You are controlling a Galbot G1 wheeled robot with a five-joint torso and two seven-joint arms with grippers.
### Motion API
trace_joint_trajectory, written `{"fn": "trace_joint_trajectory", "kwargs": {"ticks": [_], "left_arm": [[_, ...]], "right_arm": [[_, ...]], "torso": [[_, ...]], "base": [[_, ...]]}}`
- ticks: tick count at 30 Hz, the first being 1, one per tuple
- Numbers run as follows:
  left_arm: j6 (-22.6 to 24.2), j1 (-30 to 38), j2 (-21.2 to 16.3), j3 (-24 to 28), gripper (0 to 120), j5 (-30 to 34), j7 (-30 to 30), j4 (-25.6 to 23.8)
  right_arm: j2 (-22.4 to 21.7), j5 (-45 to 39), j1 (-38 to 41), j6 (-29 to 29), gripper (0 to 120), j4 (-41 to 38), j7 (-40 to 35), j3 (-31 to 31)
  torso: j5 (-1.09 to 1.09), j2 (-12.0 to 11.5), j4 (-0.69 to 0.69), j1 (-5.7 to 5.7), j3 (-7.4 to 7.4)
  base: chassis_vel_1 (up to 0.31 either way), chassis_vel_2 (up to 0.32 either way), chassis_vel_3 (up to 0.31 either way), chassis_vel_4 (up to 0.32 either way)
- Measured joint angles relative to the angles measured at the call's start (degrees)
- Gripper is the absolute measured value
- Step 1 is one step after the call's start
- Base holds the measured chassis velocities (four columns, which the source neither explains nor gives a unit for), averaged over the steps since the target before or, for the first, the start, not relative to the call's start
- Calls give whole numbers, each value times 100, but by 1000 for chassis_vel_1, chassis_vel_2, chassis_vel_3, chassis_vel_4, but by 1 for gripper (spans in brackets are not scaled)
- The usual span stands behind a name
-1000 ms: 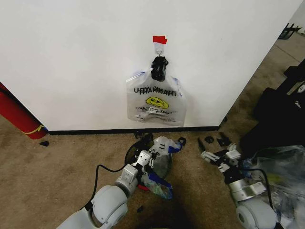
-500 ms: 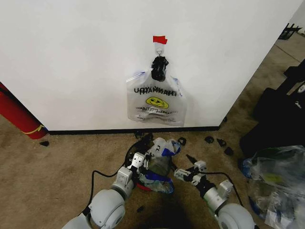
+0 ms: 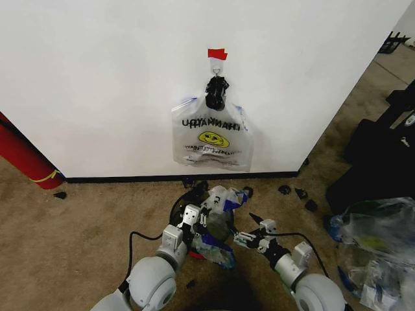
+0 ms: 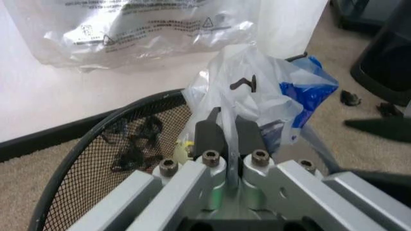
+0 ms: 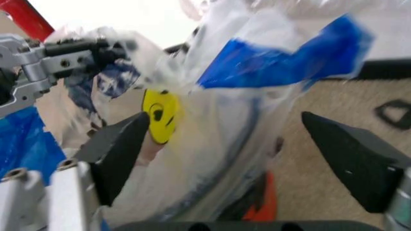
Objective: Pick up the garbage bag from the wall and place it over the trash bin.
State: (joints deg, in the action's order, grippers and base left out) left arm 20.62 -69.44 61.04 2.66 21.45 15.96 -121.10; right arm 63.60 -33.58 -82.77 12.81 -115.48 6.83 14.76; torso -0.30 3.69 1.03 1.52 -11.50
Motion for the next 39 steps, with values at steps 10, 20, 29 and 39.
{"fn": "trace_joint_trajectory", "kwargs": {"ticks": [10,20,29,39], "left_arm": [[15,-15,37,-25,0,-21,23,-14],[23,4,45,-25,0,-29,24,37],[9,30,18,-24,0,-29,26,74],[-50,23,7,-21,0,-28,11,115]], "right_arm": [[157,-1010,546,1121,82,-169,-1440,-496],[254,-1730,1016,1553,78,-39,-2149,-609],[356,-2388,1354,2086,43,115,-2630,-636],[413,-2691,1382,2359,5,92,-3124,-590]], "torso": [[0,0,0,0,0],[-1,0,0,0,0],[0,0,1,0,0],[0,0,0,0,0]], "base": [[0,0,0,0],[0,0,0,0],[0,0,0,0],[0,0,0,0]]}}
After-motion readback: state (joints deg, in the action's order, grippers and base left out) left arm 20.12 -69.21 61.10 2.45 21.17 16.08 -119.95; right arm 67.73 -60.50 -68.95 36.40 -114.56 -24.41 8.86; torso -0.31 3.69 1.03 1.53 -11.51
